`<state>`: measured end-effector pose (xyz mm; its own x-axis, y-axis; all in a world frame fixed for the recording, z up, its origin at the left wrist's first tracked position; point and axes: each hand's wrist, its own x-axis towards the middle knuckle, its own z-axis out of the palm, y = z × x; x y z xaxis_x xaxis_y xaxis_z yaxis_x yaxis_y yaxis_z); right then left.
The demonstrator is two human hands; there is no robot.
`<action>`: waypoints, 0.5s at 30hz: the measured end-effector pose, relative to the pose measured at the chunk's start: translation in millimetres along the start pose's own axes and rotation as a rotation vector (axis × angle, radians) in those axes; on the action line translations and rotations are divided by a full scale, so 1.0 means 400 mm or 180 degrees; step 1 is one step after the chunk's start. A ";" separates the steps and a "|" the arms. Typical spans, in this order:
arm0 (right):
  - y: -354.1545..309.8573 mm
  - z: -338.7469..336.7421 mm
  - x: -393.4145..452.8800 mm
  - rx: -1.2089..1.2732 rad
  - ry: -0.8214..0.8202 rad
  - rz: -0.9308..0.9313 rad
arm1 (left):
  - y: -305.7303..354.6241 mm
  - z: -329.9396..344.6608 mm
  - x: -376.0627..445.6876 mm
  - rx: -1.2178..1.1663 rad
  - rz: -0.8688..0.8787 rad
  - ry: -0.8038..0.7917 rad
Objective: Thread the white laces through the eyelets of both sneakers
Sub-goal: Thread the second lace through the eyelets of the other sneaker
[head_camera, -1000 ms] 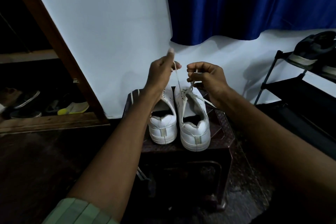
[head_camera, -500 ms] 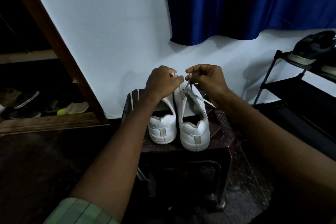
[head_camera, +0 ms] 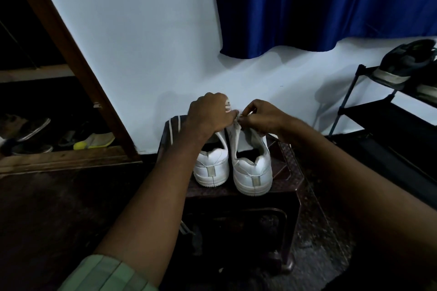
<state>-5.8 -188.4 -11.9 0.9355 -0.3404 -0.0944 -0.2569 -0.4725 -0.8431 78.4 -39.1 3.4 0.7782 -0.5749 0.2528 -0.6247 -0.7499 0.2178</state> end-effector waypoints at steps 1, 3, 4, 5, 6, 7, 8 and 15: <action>0.002 -0.004 -0.001 0.0037 0.0042 0.0048 | 0.001 0.000 -0.001 0.0225 0.0017 -0.0009; 0.003 -0.015 -0.003 0.0119 0.0064 0.0126 | 0.002 -0.006 -0.001 0.0345 -0.0004 -0.0039; 0.003 -0.021 -0.005 0.0174 0.0029 0.0159 | 0.002 -0.012 -0.002 0.0285 -0.0043 -0.0045; 0.003 -0.026 -0.005 0.0240 -0.0006 0.0199 | 0.002 -0.017 -0.002 0.0188 -0.0102 -0.0039; 0.003 -0.030 -0.006 0.0301 -0.0030 0.0229 | 0.000 -0.023 -0.001 0.0074 -0.0153 -0.0017; 0.003 -0.033 -0.007 0.0340 -0.0045 0.0248 | -0.001 -0.027 0.000 -0.0011 -0.0202 0.0004; 0.003 -0.035 -0.006 0.0364 -0.0063 0.0255 | -0.003 -0.029 0.000 -0.0076 -0.0258 0.0013; 0.026 -0.049 0.012 0.0529 -0.0034 0.0333 | 0.002 -0.022 0.000 -0.0413 -0.0225 -0.0024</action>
<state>-8.7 -210.9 -10.9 0.9086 -0.3716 -0.1908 -0.3101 -0.2940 -0.9041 77.1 -36.9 11.8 0.8208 -0.5248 0.2255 -0.5709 -0.7403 0.3550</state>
